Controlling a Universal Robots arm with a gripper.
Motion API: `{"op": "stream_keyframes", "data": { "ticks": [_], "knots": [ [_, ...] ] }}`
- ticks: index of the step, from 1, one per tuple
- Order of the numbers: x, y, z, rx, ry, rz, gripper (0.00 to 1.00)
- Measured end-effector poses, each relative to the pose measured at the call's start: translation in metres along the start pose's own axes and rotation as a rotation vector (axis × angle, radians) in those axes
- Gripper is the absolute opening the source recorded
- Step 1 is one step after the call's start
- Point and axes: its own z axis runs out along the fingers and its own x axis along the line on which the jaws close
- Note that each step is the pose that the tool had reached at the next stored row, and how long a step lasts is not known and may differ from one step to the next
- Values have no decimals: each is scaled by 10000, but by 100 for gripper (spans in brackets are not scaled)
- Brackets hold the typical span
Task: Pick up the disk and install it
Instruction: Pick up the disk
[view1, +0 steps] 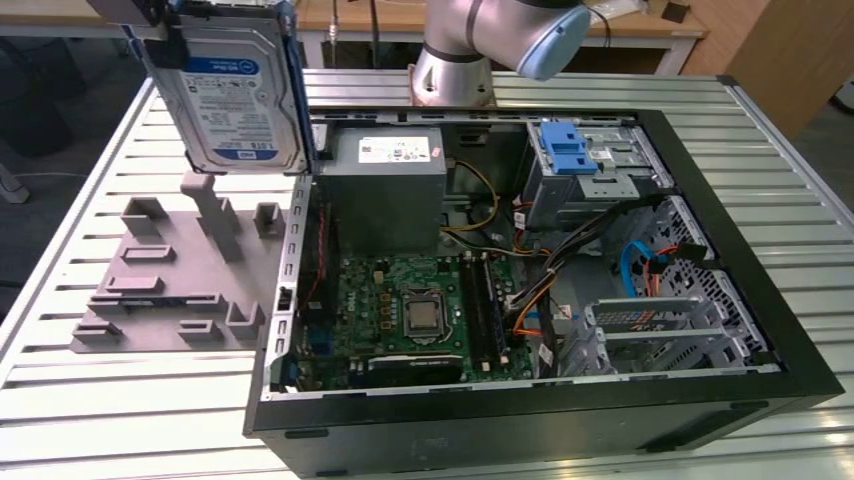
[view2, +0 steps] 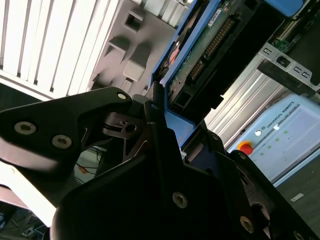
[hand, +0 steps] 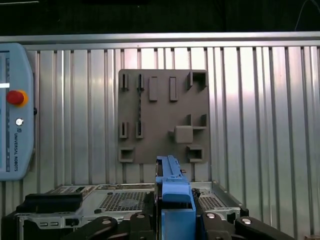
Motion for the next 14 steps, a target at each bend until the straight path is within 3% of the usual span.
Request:
{"op": "stream_keyframes", "data": {
  "ticks": [14],
  "knots": [
    [137, -414, -19, 0, 0, 1, 37]
  ]
}}
